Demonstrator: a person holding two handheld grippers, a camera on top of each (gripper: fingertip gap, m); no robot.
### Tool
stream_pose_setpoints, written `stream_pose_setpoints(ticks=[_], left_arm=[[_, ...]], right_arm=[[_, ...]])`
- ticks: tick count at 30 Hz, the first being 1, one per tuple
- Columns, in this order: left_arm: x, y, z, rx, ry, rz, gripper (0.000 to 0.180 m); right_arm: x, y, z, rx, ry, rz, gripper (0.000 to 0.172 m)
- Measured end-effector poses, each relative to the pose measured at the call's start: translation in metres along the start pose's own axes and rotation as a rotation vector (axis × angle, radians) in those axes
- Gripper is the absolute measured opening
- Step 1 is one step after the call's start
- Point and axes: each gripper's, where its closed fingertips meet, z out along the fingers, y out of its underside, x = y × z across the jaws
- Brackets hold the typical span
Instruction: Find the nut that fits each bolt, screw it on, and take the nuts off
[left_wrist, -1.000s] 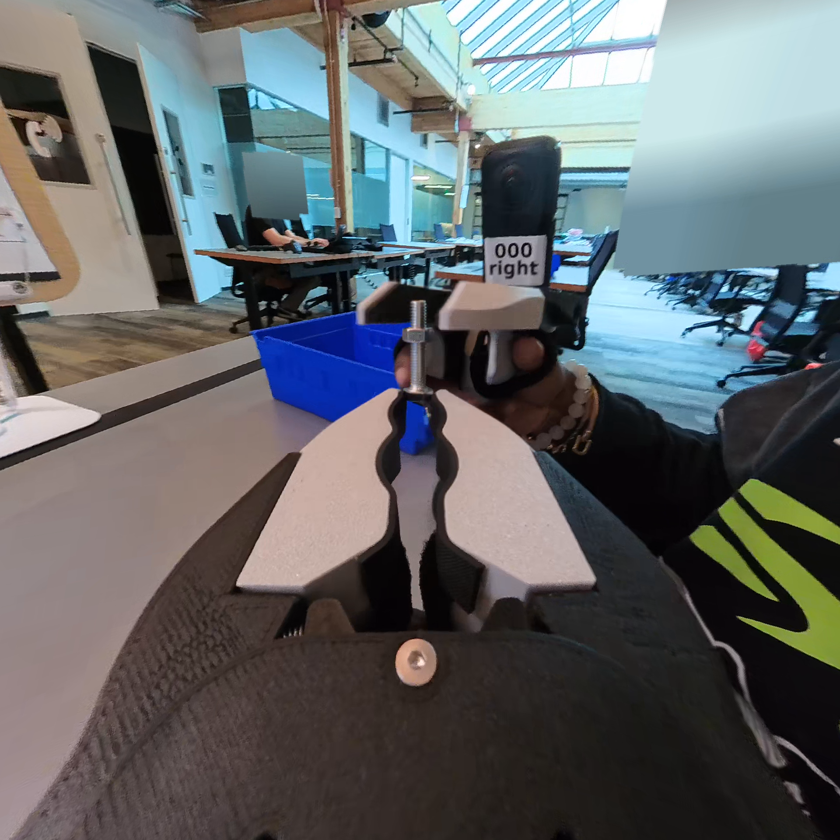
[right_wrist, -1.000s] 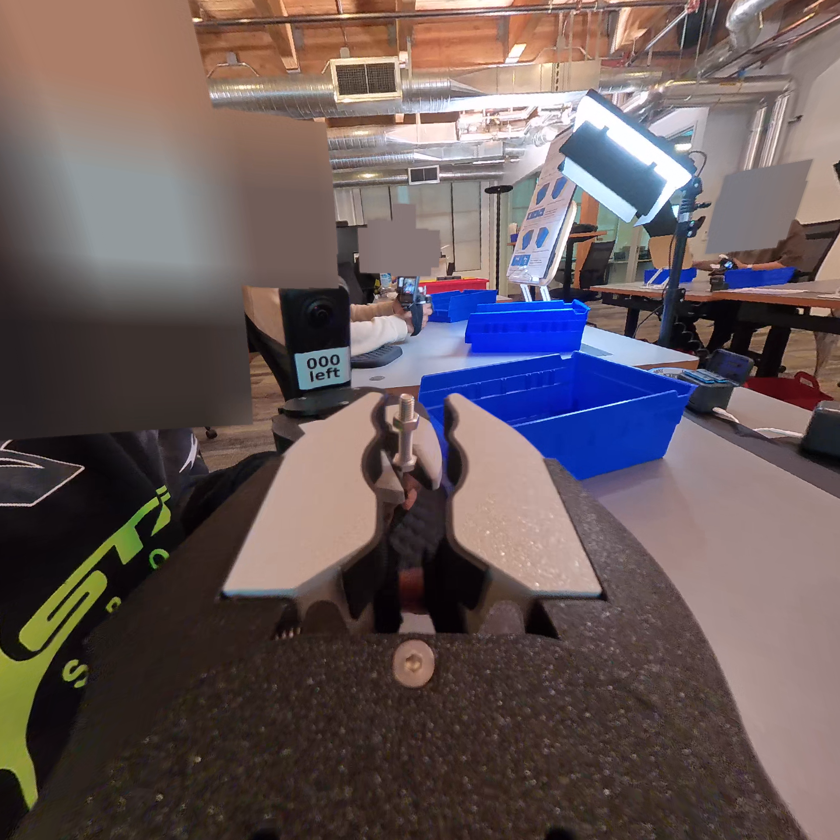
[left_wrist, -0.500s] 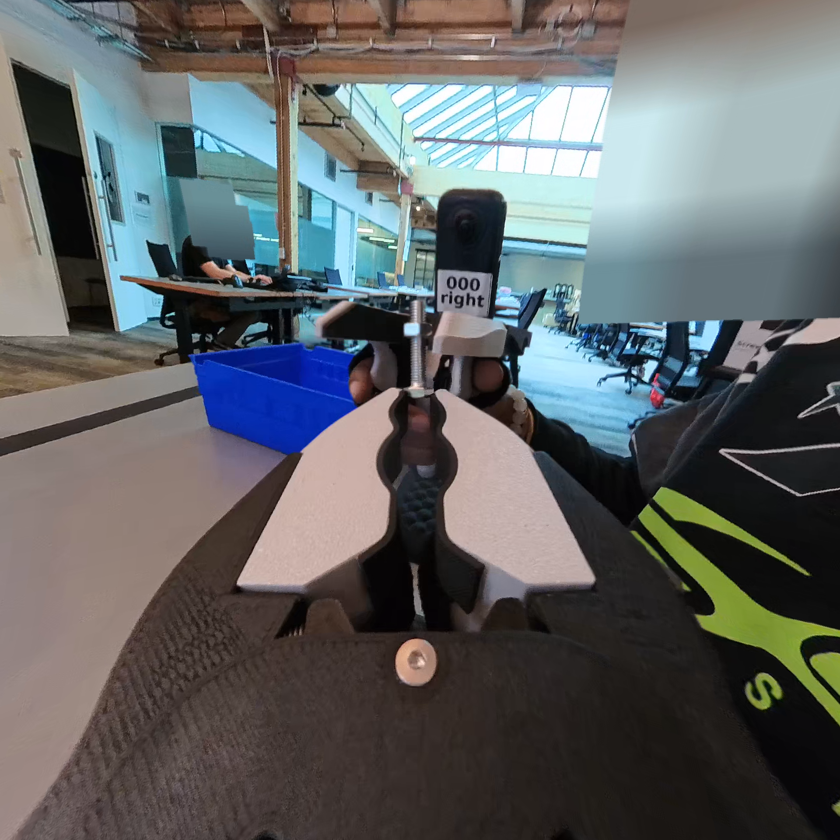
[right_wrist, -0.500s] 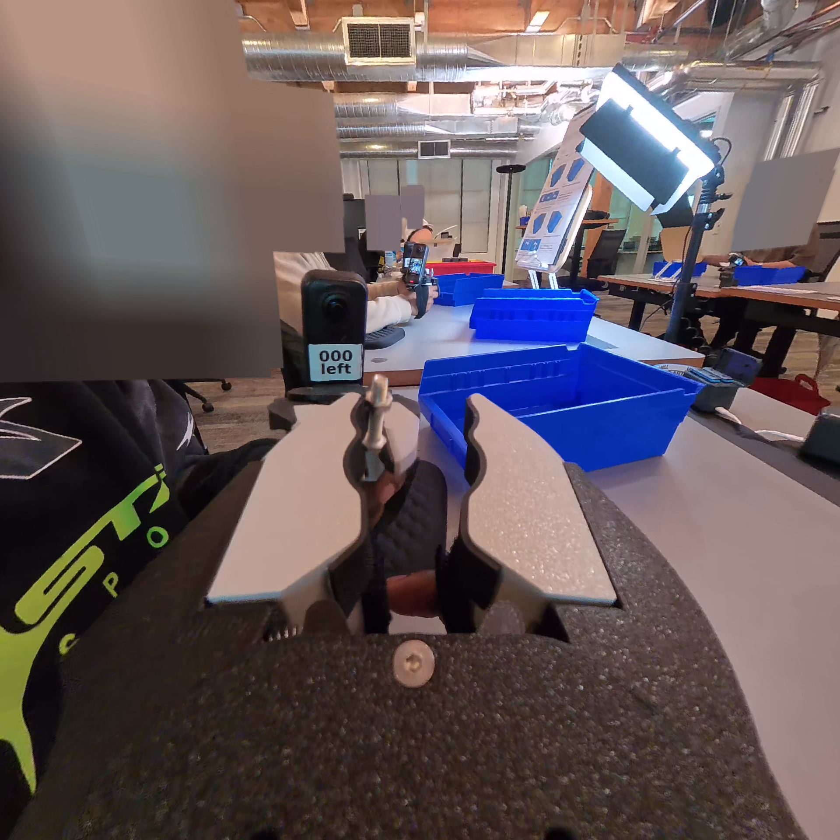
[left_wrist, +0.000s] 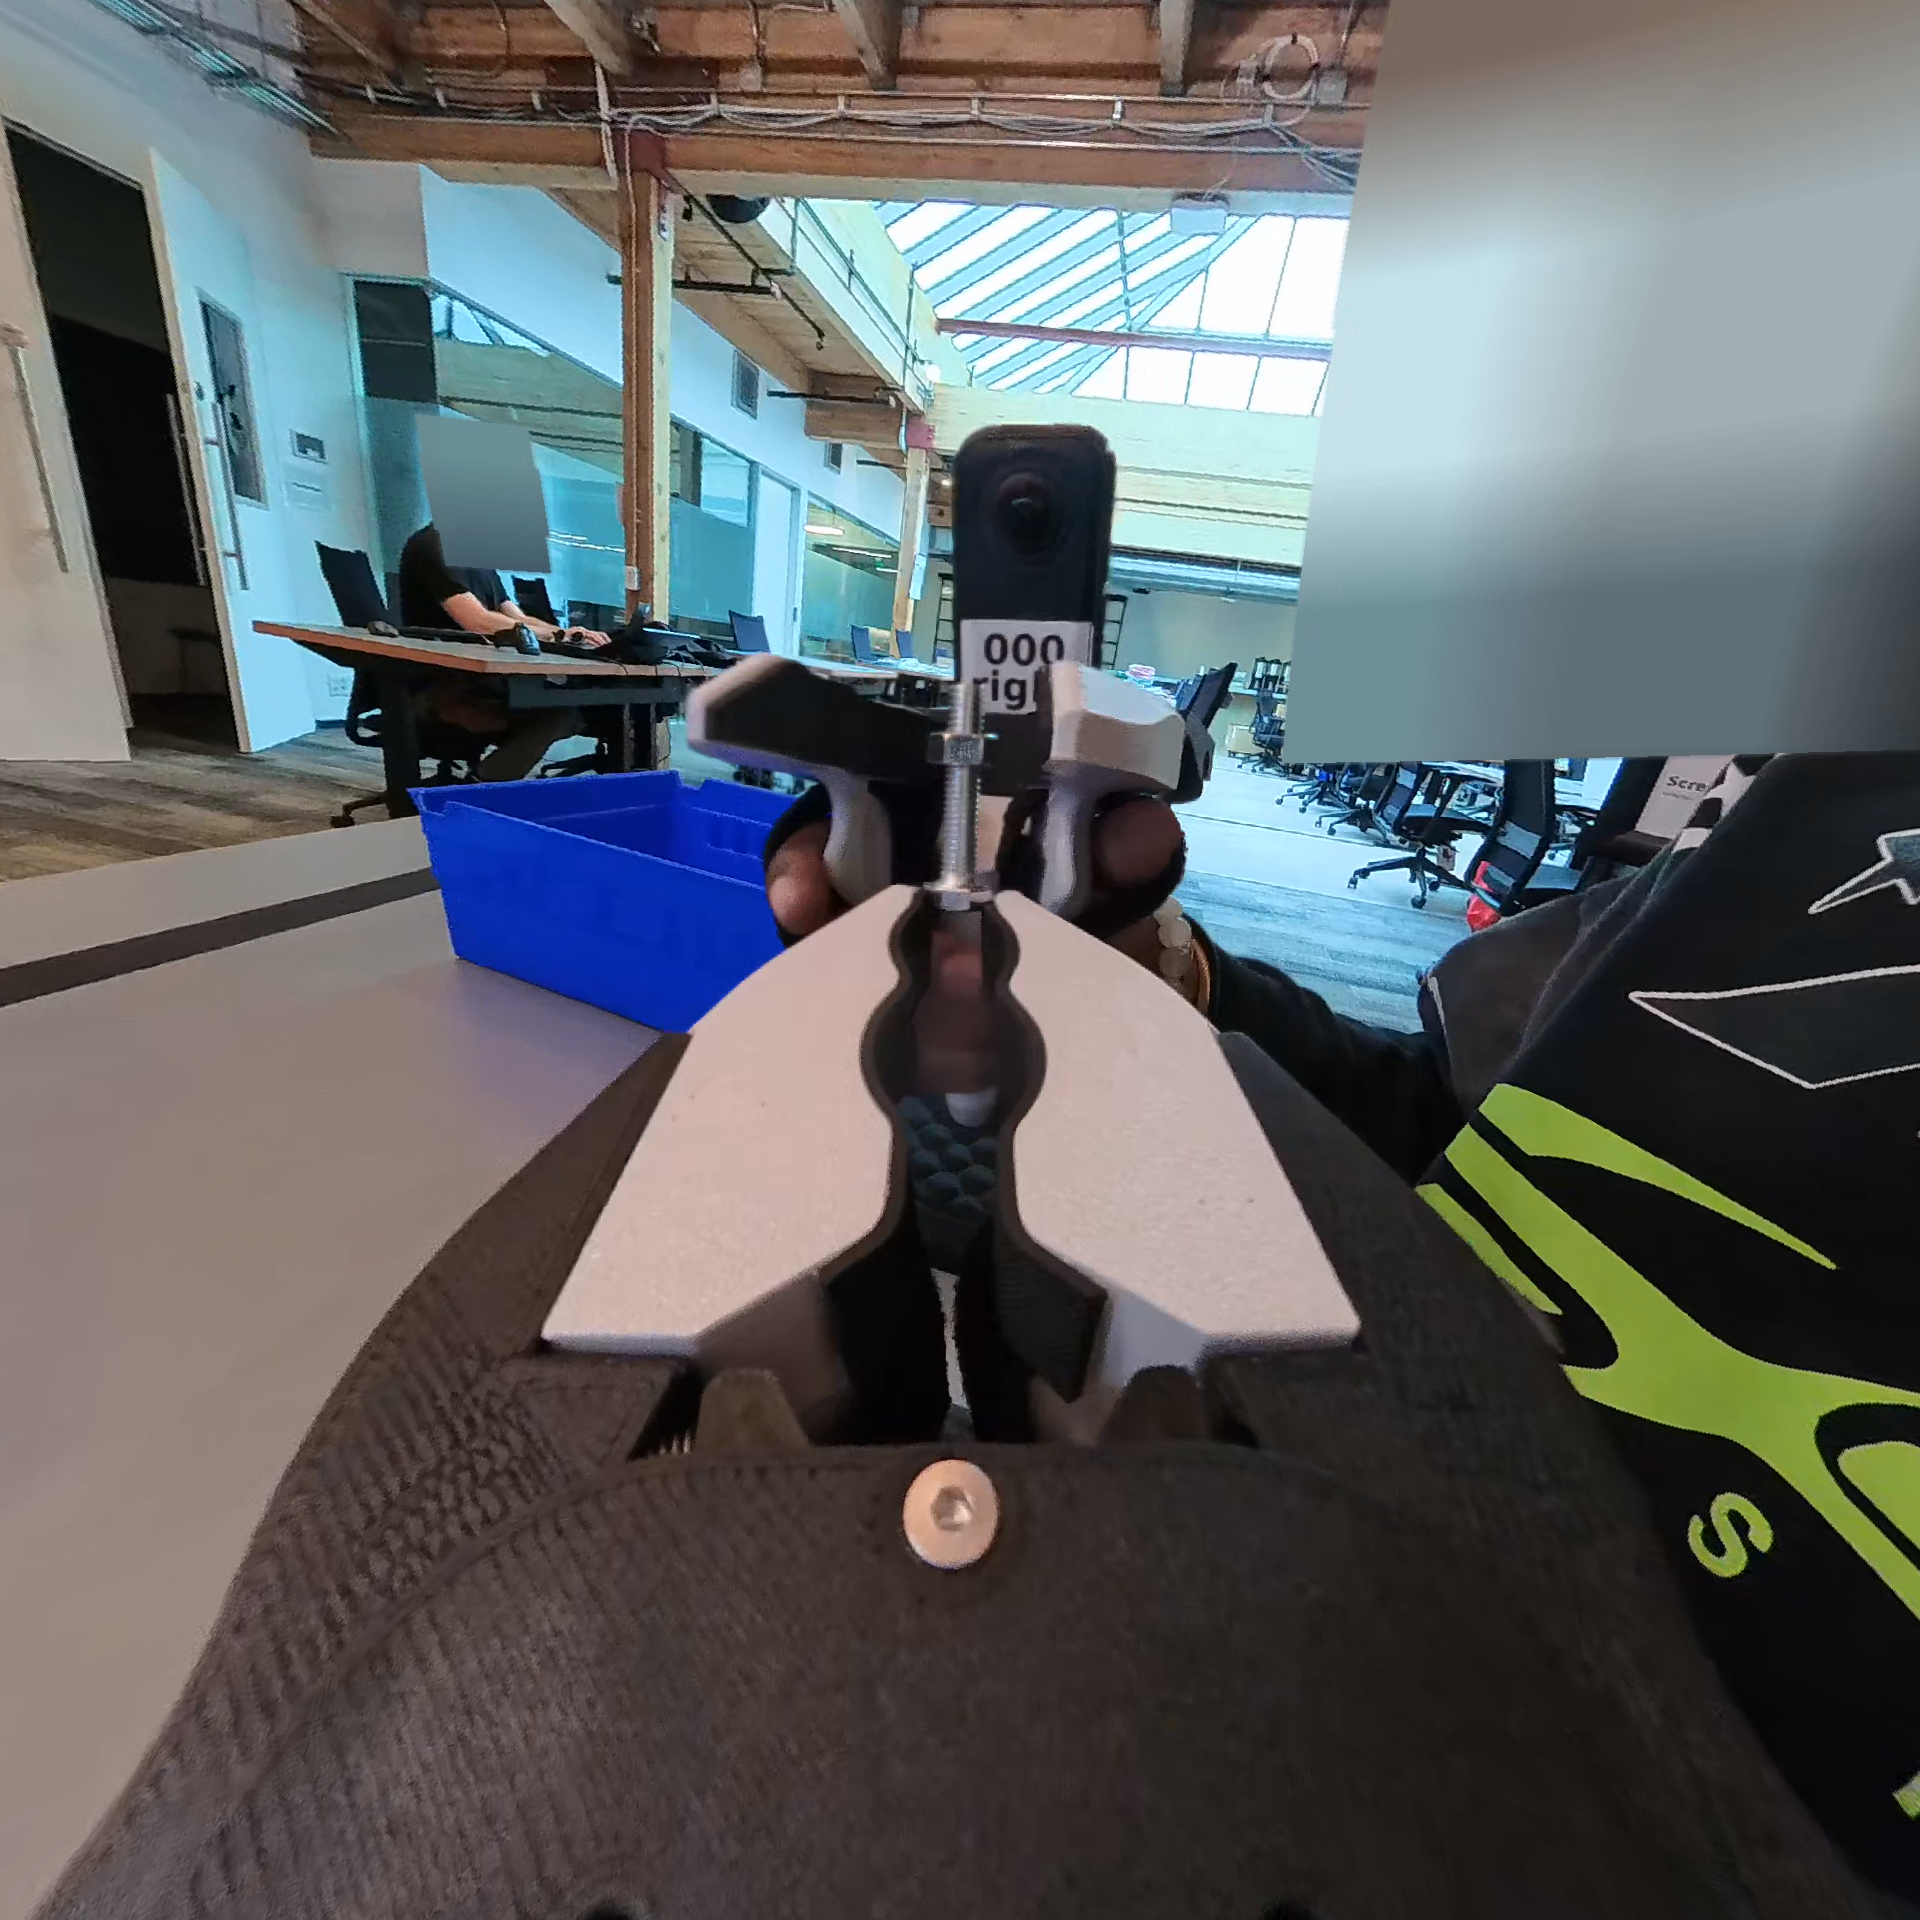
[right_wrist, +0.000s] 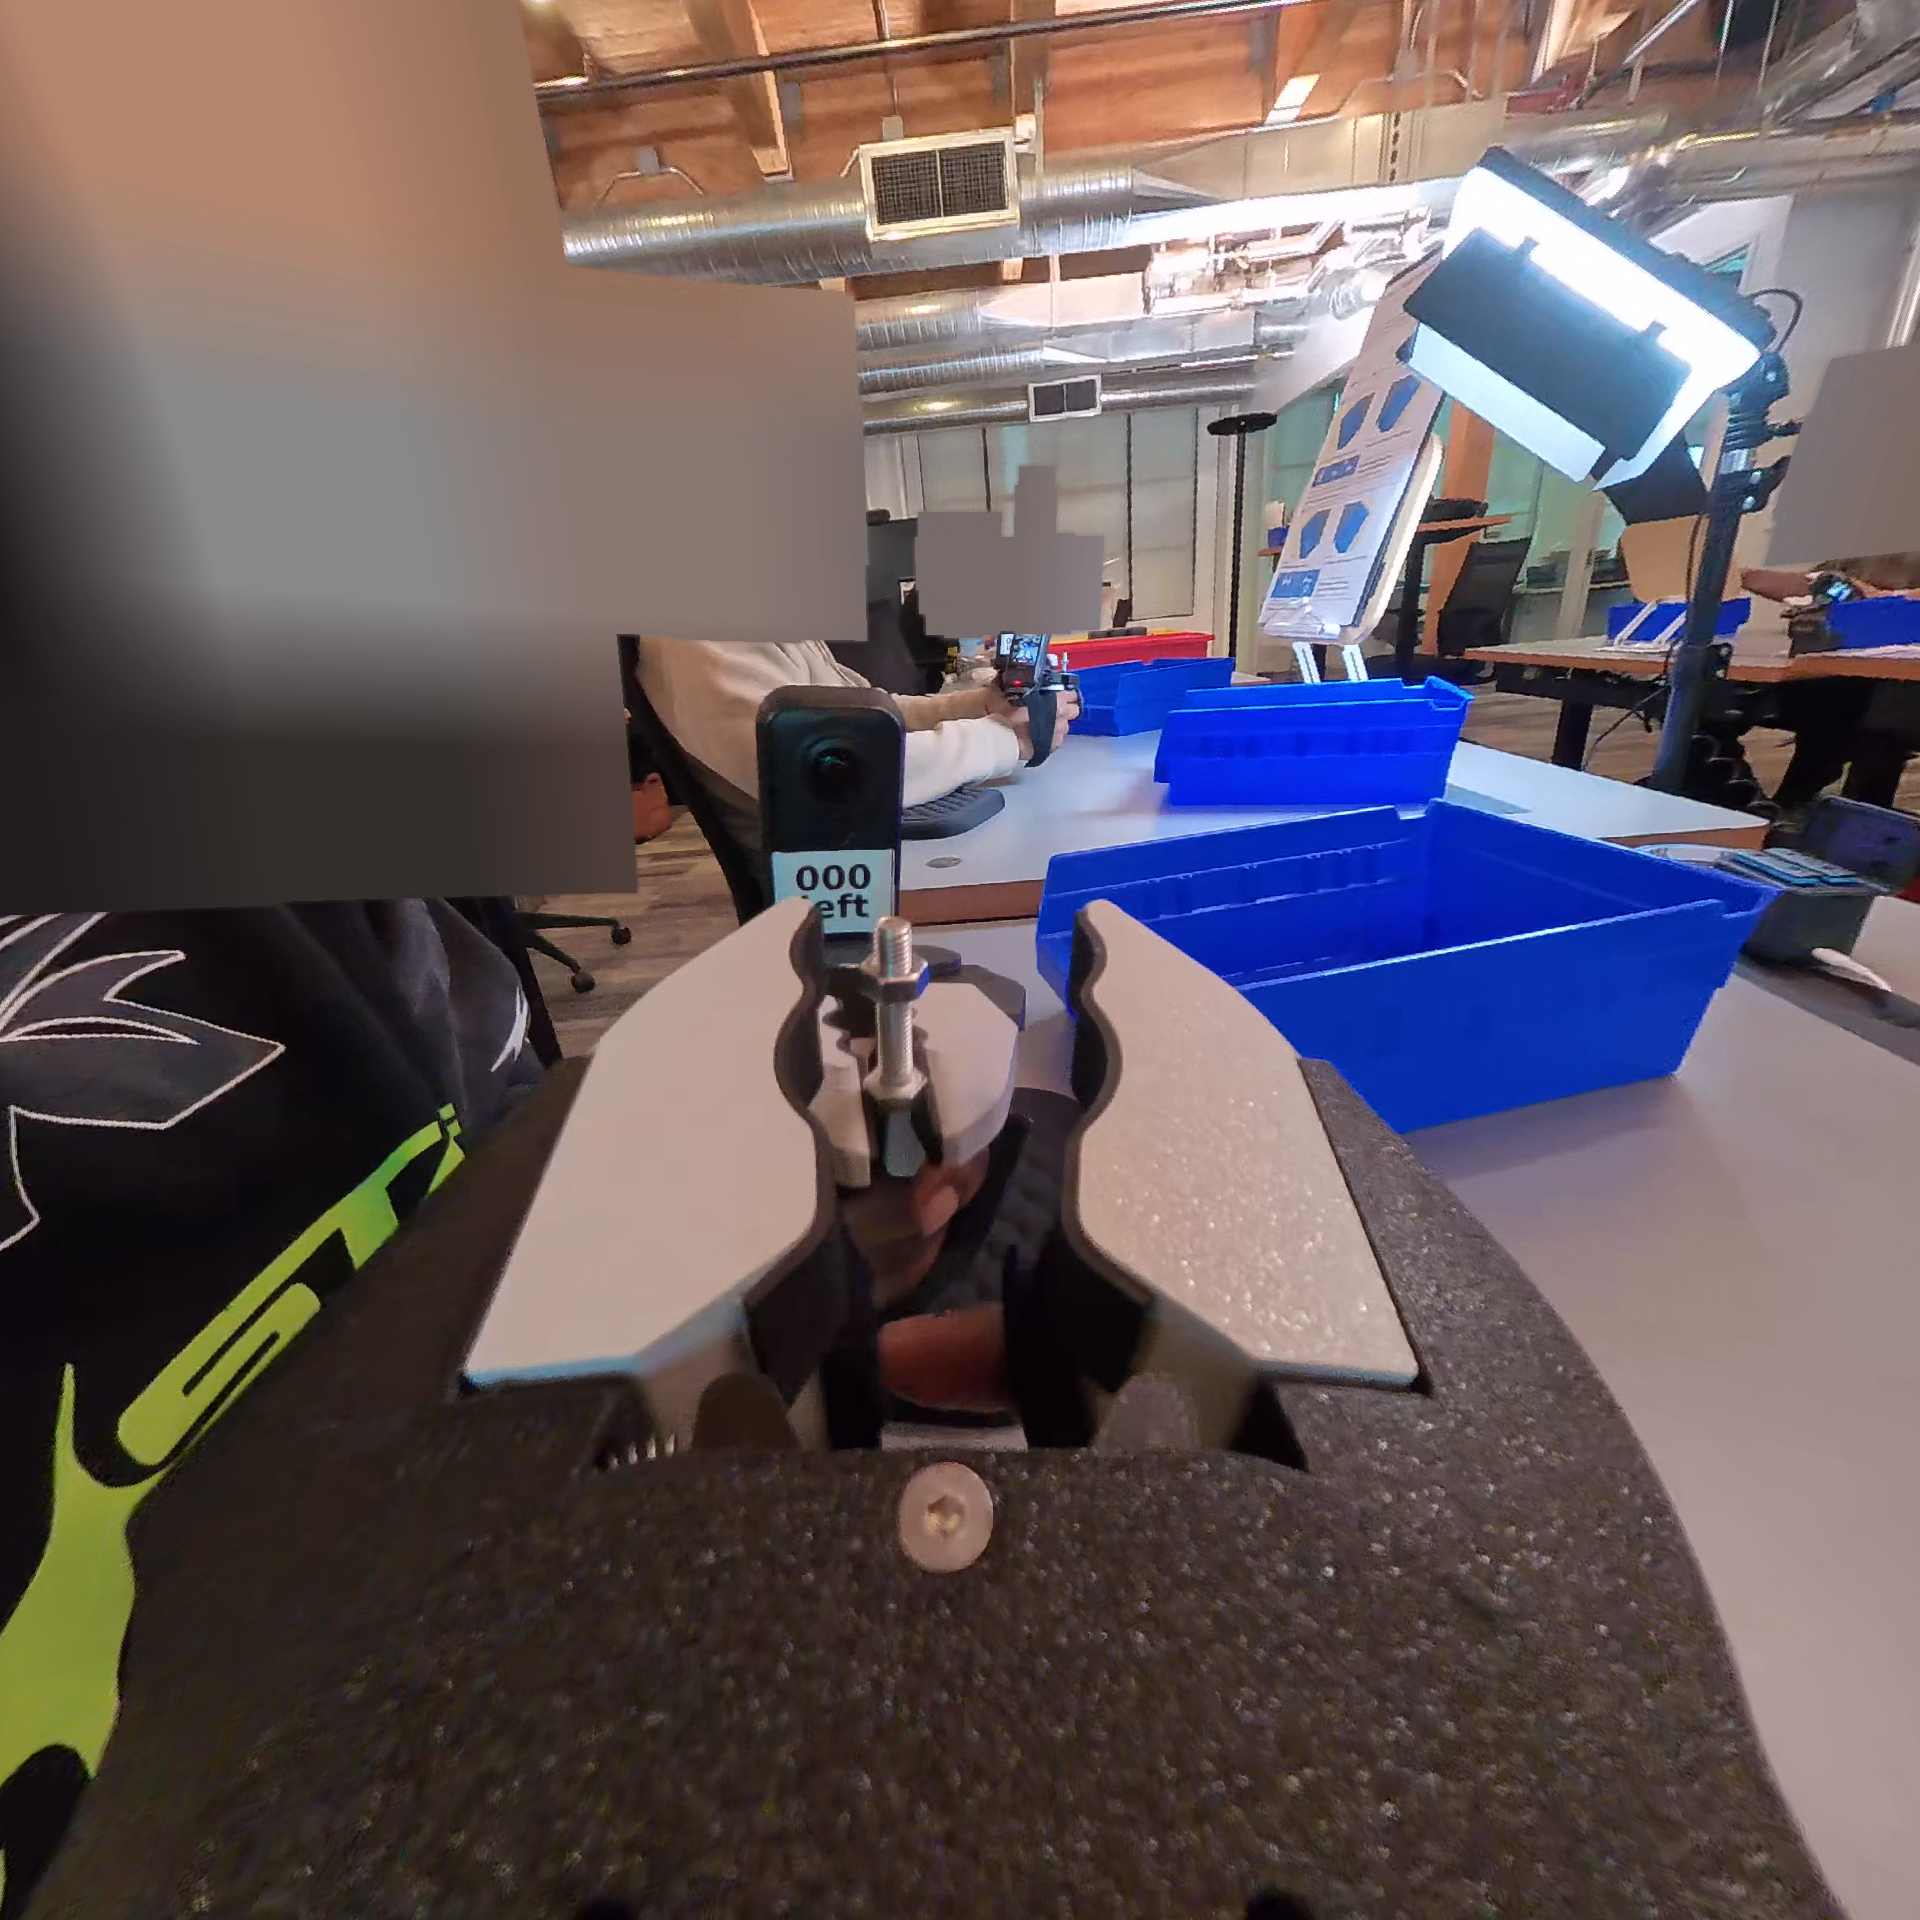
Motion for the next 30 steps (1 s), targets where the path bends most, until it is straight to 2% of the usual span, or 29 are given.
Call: stream_pose_setpoints(ticks=[7, 9, 11, 14, 20, 26, 30], left_arm=[[-0.003, -0.01, -0.01, 0.073, 0.011, -0.023, 0.009], [-0.004, -0.014, -0.015, 0.093, 0.009, -0.021, 0.009], [-0.006, -0.015, -0.017, 0.096, -0.001, -0.022, 0.009], [-0.008, -0.013, -0.018, 0.096, -0.008, -0.034, 0.009], [-0.004, -0.005, -0.01, 0.072, 0.002, -0.03, 0.009], [0.003, 0.001, -0.004, 0.046, 0.023, -0.027, 0.009], [0.007, 0.0, -0.004, 0.053, 0.039, -0.023, 0.009]], right_arm=[[0.005, -0.006, -0.009, 0.032, -0.004, 0.003, 0.034], [0.015, -0.01, -0.017, 0.055, 0.043, -0.012, 0.013], [0.019, -0.011, -0.021, 0.055, 0.058, -0.016, 0.008], [0.011, -0.011, -0.018, 0.054, 0.022, -0.011, 0.015], [-0.005, 0.002, -0.001, 0.002, -0.037, 0.001, 0.045], [-0.006, 0.007, 0.007, -0.001, -0.034, 0.025, 0.047], [-0.006, 0.004, 0.005, 0.016, -0.037, 0.027, 0.039]])
